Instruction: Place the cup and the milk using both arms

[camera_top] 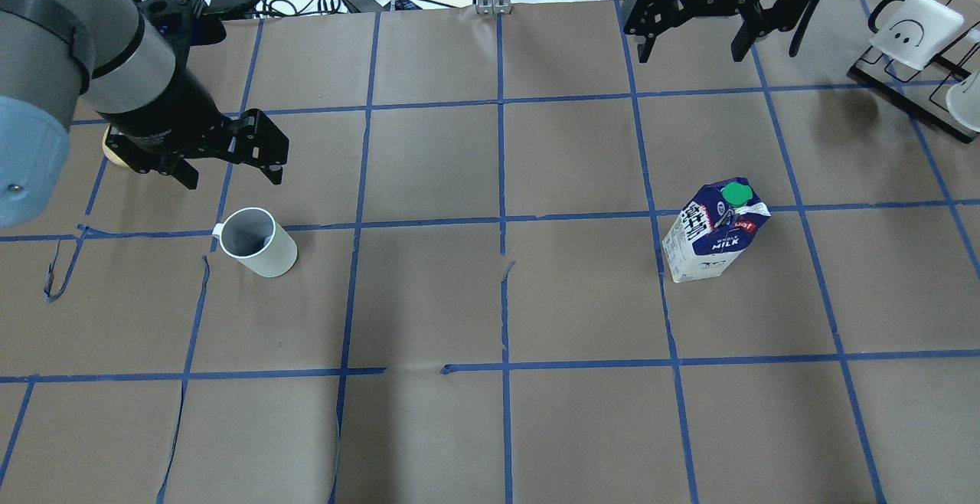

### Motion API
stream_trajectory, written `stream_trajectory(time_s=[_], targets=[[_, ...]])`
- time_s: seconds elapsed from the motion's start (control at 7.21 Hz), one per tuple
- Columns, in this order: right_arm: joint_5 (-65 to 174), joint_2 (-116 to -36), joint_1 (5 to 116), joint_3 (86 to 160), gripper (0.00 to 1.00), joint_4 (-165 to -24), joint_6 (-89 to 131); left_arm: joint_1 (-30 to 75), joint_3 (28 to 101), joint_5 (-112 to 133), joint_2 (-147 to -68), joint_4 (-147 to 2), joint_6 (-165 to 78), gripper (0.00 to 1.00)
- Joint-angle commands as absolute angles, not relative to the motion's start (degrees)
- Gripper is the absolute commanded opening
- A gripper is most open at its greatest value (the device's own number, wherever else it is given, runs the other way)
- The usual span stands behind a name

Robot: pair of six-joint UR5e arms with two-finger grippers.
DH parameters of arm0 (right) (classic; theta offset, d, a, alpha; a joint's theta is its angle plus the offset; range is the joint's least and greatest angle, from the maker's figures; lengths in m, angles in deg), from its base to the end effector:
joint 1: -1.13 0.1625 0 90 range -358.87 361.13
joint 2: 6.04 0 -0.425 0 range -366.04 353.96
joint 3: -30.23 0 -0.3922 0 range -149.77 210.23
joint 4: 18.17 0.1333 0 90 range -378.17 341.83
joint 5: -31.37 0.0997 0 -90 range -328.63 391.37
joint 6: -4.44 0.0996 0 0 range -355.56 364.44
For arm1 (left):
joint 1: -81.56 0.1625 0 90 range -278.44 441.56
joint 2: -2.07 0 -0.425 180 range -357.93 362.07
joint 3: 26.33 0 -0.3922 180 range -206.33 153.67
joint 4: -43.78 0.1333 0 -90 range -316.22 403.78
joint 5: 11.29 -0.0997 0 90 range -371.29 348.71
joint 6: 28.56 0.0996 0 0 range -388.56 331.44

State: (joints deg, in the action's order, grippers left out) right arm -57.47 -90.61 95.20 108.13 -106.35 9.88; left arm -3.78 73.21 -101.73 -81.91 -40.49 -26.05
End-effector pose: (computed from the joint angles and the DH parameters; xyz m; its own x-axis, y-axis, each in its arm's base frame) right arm 0.1731 -0.5266 0.5404 -0.9994 0.0219 -0.0281 0.0241 0.9963 -0.0823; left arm -0.0955 -0.4596 0.4654 -0.9992 -0.0378 -0.0094 -0.0375 0.9986 -0.0382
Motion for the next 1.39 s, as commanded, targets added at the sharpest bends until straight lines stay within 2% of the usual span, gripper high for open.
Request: stream_trajectory(time_s=[0.0,0.42,0.97,1.25], targets=[[-57.6,-89.2,95.3,108.5,1.00,-108.4,9.8,0.1,73.8,-101.7,-82.3,-40.2,-25.7,1.00],[-57.7,-89.2,95.0,108.6,1.00,-110.3,9.9,8.1,74.6,-100.9,-85.5,-40.2,-25.0,1.00],[-57.7,-89.1,94.9,108.4,1.00,-110.4,9.7,11.6,86.4,-100.9,-90.6,-26.9,-25.2,1.00],[-57.6,-89.1,95.0,108.4,1.00,-110.4,9.7,11.7,86.6,-101.0,-93.8,-25.0,-25.7,1.00]])
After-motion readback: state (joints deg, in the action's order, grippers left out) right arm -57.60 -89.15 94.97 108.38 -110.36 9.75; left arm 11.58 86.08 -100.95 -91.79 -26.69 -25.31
